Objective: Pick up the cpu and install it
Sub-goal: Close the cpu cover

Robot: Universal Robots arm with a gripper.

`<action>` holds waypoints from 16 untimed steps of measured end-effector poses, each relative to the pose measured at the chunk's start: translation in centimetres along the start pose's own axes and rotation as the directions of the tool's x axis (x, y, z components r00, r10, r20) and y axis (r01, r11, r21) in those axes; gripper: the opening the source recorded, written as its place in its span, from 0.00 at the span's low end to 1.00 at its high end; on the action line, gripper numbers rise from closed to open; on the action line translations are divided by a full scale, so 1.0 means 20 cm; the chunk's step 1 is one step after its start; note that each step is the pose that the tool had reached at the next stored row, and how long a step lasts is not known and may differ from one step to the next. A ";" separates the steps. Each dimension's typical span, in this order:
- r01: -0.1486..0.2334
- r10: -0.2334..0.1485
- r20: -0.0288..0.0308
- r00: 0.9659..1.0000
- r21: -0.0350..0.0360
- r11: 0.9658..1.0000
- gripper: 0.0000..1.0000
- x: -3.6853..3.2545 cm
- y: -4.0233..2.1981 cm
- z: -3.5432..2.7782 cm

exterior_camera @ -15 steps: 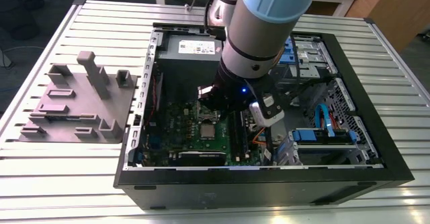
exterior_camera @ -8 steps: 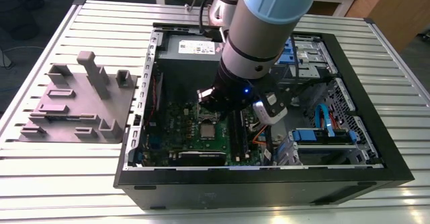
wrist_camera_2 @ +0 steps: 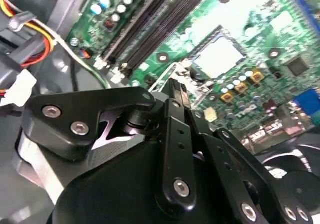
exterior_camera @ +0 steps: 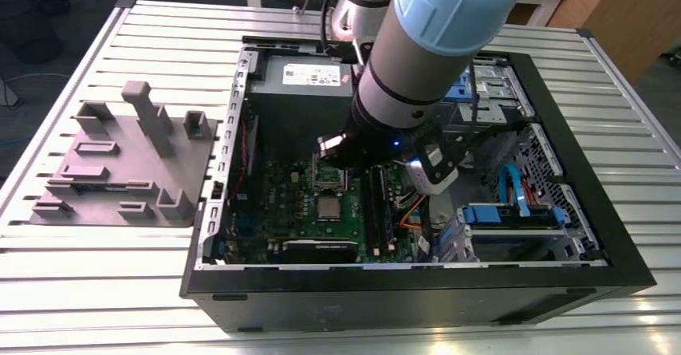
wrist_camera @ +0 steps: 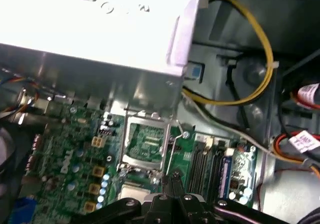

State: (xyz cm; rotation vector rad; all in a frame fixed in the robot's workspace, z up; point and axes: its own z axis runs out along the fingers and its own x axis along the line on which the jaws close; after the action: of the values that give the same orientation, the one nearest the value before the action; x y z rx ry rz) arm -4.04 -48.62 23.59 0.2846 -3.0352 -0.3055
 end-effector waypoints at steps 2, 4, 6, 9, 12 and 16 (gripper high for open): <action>0.027 -0.027 -0.005 1.000 -0.002 1.000 0.11 -0.001 0.000 0.004; 0.062 -0.062 -0.012 0.998 0.000 0.998 0.11 -0.001 -0.001 0.007; 0.098 -0.098 -0.020 0.995 0.001 0.995 0.11 -0.001 -0.002 0.011; 0.146 -0.146 -0.030 0.989 0.003 0.989 0.11 -0.001 -0.003 0.017; 0.167 -0.167 -0.034 0.985 0.004 0.986 0.11 -0.009 -0.004 0.021; 0.174 -0.174 -0.030 0.984 -0.008 0.985 0.11 -0.045 -0.008 0.024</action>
State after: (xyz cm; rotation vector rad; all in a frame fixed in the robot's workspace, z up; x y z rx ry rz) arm -3.18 -48.50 23.03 0.5513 -2.9831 -0.3176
